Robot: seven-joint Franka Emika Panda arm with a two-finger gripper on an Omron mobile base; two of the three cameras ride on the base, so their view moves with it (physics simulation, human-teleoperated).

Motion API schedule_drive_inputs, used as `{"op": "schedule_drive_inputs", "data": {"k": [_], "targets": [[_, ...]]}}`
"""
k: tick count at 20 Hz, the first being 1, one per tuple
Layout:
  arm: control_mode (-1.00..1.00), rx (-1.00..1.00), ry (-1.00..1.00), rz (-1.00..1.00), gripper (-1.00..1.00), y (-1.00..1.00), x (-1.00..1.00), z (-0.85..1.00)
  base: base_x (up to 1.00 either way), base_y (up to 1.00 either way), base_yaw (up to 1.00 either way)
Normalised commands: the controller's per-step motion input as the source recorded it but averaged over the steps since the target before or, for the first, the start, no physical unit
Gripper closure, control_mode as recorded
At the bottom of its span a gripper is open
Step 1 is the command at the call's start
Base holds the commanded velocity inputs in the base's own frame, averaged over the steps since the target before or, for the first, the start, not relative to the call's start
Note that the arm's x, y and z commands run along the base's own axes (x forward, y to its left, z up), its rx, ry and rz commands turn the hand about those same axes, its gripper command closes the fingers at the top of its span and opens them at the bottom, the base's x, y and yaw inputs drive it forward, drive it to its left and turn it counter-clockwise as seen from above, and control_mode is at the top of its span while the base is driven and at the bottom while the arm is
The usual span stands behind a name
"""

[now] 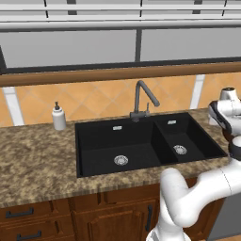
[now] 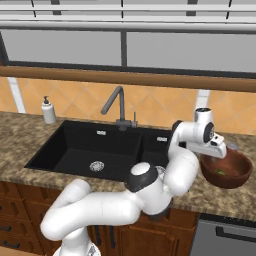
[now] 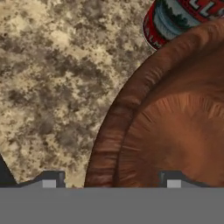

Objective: Pick the lime from the sink and place it in the bowl. Then pick the bowl and place it in the microwave. Then close the microwave door and press the start button.

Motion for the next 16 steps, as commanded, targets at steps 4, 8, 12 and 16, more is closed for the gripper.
{"op": "schedule_drive_inputs", "data": {"k": [4,8,12,16], "targets": [[-1.0,0.0,0.0,-0.03,1.0,0.0,-0.03,-0.09,0.0,0.0,0.0],[-1.0,0.0,0.0,-0.06,1.0,0.0,-0.3,0.27,0.0,0.0,0.0],[-1.0,0.0,-0.03,0.0,1.0,0.15,-0.53,0.63,0.0,0.0,0.0],[-1.0,0.0,-0.02,0.0,1.0,0.57,-0.5,0.66,0.0,0.0,0.0]]}}
